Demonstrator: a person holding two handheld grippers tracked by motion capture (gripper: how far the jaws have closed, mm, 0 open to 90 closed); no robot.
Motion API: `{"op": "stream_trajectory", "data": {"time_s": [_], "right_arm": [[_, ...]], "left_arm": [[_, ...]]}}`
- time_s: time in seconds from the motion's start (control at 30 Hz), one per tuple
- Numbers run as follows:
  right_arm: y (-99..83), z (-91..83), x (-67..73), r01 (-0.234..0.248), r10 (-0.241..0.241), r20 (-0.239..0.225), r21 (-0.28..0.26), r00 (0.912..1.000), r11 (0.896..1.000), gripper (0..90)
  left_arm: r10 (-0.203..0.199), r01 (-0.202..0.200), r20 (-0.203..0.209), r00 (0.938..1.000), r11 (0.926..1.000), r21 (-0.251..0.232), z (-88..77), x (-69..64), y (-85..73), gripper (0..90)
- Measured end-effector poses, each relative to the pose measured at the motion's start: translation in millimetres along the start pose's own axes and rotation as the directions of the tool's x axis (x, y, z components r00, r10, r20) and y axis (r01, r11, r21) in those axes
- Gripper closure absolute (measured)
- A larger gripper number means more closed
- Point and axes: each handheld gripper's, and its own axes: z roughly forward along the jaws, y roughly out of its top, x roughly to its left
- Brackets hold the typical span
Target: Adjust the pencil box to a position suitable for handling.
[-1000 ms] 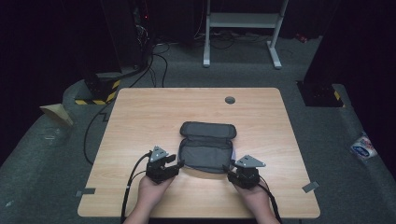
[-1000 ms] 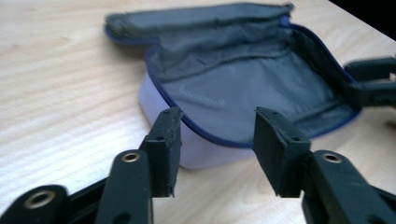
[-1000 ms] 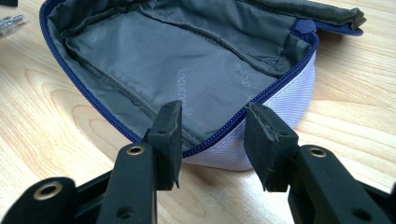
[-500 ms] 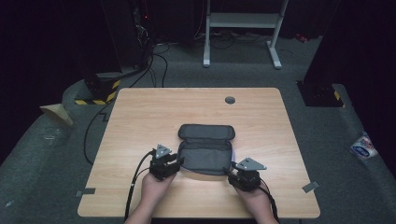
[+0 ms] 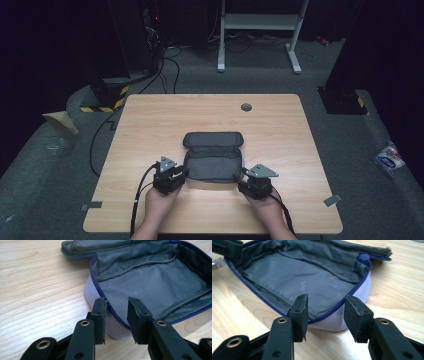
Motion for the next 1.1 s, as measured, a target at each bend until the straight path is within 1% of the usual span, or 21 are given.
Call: {"op": "stream_trajectory", "data": {"time_s": [0.13,0.23,0.3,0.33,0.4,0.5,0.53,0.6,0.63,0.7,0.73,0.8,0.83,0.87,0.9,0.93,0.97,1.0,1.03,1.07,1.1], "right_arm": [[0.9,-1.2,-3.8,-0.009,0.010,0.012,-0.017,0.9999,1.000,54.0],[2.1,-4.4,-4.8,-0.016,0.017,0.018,-0.032,0.9997,0.999,54.3],[3.4,-7.9,-6.0,-0.017,0.018,0.029,-0.050,0.9994,0.999,54.1],[4.9,-10.4,-6.4,-0.017,0.019,0.031,-0.052,0.9993,0.998,53.7],[9.0,-17.4,-7.6,-0.017,0.020,0.032,-0.078,0.9993,0.997,52.6],[15.0,-30.0,-12.3,-0.033,0.037,0.033,-0.114,0.9988,0.993,51.6],[16.0,-33.8,-15.1,-0.033,0.038,0.040,-0.126,0.9985,0.992,50.9],[15.4,-40.6,-22.2,-0.018,0.027,0.063,-0.137,0.9976,0.990,48.6],[13.5,-43.5,-26.5,-0.010,0.021,0.080,-0.133,0.9966,0.991,48.3],[6.0,-48.9,-37.6,-0.011,0.022,0.107,-0.101,0.9940,0.995,47.7],[0.3,-51.3,-43.2,-0.009,0.018,0.119,-0.077,0.9928,0.997,47.5],[-13.0,-56.1,-52.8,0.003,0.000,0.153,-0.022,0.9883,1.000,47.5],[-20.2,-58.3,-55.9,-0.013,0.014,0.167,-0.002,0.9859,1.000,47.5],[-28.1,-60.6,-59.0,-0.026,0.025,0.175,0.002,0.9842,1.000,47.6],[-36.0,-62.4,-60.9,-0.044,0.044,0.185,-0.001,0.9817,0.999,48.6],[-41.6,-62.3,-62.9,-0.054,0.051,0.188,0.013,0.9808,0.998,48.3],[-44.2,-60.9,-64.7,-0.059,0.051,0.178,0.042,0.9827,0.997,47.1],[-45.8,-59.6,-66.1,-0.056,0.044,0.176,0.061,0.9834,0.997,46.5],[-46.9,-58.6,-67.4,-0.068,0.055,0.178,0.069,0.9825,0.995,46.1],[-47.4,-57.7,-69.1,-0.086,0.071,0.173,0.076,0.9824,0.993,45.8],[-47.4,-57.2,-69.7,-0.101,0.086,0.167,0.080,0.9822,0.992,45.8]], "left_arm": [[0.007,-0.007,-0.007,1.0000,1.0000,-0.005,-0.7,-0.3,-1.3,67.7],[0.002,-0.002,-0.006,1.0000,1.0000,-0.008,-1.7,-0.5,-1.7,67.7],[0.005,-0.005,0.001,1.0000,0.9999,-0.015,-3.9,-0.5,-1.3,64.9],[0.001,-0.001,0.001,1.0000,0.9996,-0.027,-5.3,-0.9,-1.0,62.4],[-0.008,0.008,0.002,1.0000,0.9984,-0.056,-11.2,-0.1,0.6,58.2],[-0.006,0.005,-0.008,0.9999,0.9954,-0.096,-22.0,2.5,2.3,53.1],[-0.013,0.011,-0.012,0.9998,0.9937,-0.111,-26.5,3.5,2.2,51.5],[-0.015,0.012,-0.023,0.9996,0.9927,-0.120,-36.0,7.5,2.0,49.1],[-0.011,0.007,-0.035,0.9993,0.9931,-0.117,-40.7,9.4,1.5,48.4],[0.003,-0.009,-0.063,0.9980,0.9946,-0.104,-50.4,14.2,-1.2,47.0],[0.000,-0.007,-0.073,0.9974,0.9954,-0.096,-54.3,17.0,-3.2,46.9],[0.007,-0.012,-0.084,0.9965,0.9981,-0.060,-59.7,22.8,-9.6,46.5],[0.015,-0.019,-0.100,0.9949,0.9991,-0.038,-61.7,24.5,-14.0,46.3],[0.015,-0.018,-0.109,0.9940,0.9995,-0.026,-64.3,26.5,-19.1,45.9],[0.003,-0.006,-0.106,0.9943,0.9996,-0.027,-67.0,29.1,-24.7,45.8],[-0.024,0.021,-0.094,0.9952,0.9992,-0.033,-68.6,30.8,-30.8,45.9],[-0.039,0.037,-0.086,0.9955,0.9989,-0.030,-68.6,32.0,-36.4,46.0],[-0.034,0.033,-0.082,0.9961,0.9994,-0.003,-67.3,32.7,-39.5,46.1],[-0.026,0.028,-0.078,0.9966,0.9994,0.022,-65.0,32.2,-41.1,45.9],[-0.012,0.015,-0.079,0.9968,0.9992,0.036,-63.9,31.8,-41.9,45.1],[-0.016,0.018,-0.073,0.9972,0.9990,0.040,-63.2,31.6,-42.8,45.0]]}}
